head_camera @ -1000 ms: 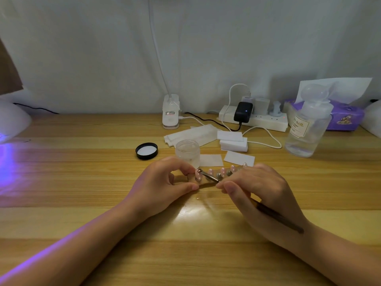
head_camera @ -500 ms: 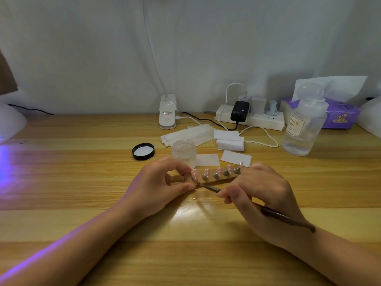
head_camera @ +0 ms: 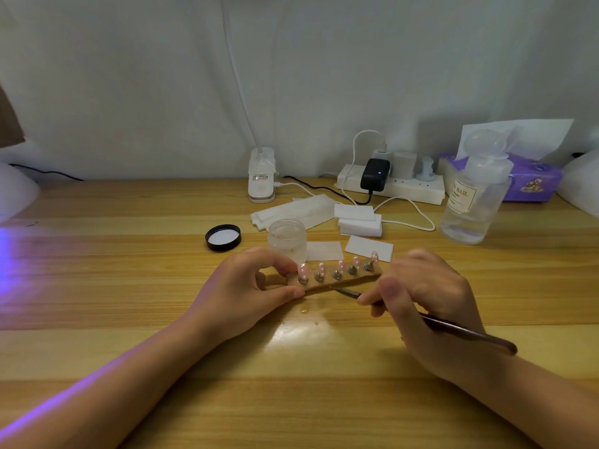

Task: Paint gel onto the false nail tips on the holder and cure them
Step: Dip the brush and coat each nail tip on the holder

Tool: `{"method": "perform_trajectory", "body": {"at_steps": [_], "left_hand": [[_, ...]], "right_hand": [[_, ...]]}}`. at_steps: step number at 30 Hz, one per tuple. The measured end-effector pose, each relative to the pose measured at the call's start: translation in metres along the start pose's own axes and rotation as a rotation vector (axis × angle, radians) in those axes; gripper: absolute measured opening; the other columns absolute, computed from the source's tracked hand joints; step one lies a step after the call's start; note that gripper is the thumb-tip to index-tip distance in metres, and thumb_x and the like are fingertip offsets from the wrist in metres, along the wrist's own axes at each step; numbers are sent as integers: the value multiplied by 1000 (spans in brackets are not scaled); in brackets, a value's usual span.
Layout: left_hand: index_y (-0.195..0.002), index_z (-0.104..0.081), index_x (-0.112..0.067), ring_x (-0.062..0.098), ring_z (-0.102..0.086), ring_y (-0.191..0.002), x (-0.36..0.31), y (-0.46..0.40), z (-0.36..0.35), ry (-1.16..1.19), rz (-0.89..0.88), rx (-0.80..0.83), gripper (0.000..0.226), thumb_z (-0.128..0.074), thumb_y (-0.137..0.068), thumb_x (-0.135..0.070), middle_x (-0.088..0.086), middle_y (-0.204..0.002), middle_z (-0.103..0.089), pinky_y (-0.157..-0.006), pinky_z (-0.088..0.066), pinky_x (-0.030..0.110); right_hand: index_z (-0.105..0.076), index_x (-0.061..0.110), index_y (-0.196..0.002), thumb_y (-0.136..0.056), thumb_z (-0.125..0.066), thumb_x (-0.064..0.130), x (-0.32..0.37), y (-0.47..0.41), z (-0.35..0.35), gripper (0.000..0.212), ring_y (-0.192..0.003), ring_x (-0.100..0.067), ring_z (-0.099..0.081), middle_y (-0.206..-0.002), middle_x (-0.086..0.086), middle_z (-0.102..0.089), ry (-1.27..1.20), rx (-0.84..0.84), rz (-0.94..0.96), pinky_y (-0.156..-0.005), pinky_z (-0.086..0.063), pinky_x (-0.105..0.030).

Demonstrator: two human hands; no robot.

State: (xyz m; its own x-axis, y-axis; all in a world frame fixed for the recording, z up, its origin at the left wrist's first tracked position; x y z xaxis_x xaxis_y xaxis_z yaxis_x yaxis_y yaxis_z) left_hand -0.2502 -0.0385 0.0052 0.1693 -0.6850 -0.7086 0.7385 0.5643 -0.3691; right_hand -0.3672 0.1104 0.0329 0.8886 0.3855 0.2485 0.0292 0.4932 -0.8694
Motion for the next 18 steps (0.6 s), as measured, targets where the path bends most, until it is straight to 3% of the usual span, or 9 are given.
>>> {"method": "perform_trajectory", "body": {"at_steps": [5, 11, 18], "left_hand": [[-78, -62, -42, -14, -47, -56, 1, 0, 0, -7, -2, 1, 31, -79, -69, -18, -20, -76, -59, -52, -34, 4], [-79, -63, -40, -15, -47, -56, 1, -1, -1, -1, -3, -1, 30, -79, -69, -15, -19, -76, -59, -52, -34, 3], [-81, -64, -38, -15, -47, -58, -1, -1, -1, -28, 8, 11, 27, -78, -71, -17, -19, -77, -60, -53, -34, 4]], "right_hand": [[-70, 10, -74, -98, -32, 35, -5, -1, -5, 51, -61, -12, -62, -64, 3, -65, 56, 30, -57, -61, -44, -38], [-70, 12, -67, -99, -31, 35, 1, -1, -3, 55, -59, 1, -55, -67, 20, -53, 6, 10, -20, -63, -42, -34], [-70, 14, -75, -97, -31, 41, -9, -1, -6, 52, -71, 6, -58, -69, 17, -60, -5, 36, -140, -70, -45, -27]]}}
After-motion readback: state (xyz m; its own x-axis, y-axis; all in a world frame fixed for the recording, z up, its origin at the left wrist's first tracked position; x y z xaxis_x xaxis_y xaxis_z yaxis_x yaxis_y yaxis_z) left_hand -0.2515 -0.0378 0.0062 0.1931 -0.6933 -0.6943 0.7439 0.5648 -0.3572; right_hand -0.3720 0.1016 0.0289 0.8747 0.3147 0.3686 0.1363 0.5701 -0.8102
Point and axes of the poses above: each hand's wrist, its own y-axis away from the middle knuckle, its own z-axis out of the back of the hand, x = y × z, the point moved 7 cm from there along -y, towards the middle knuckle
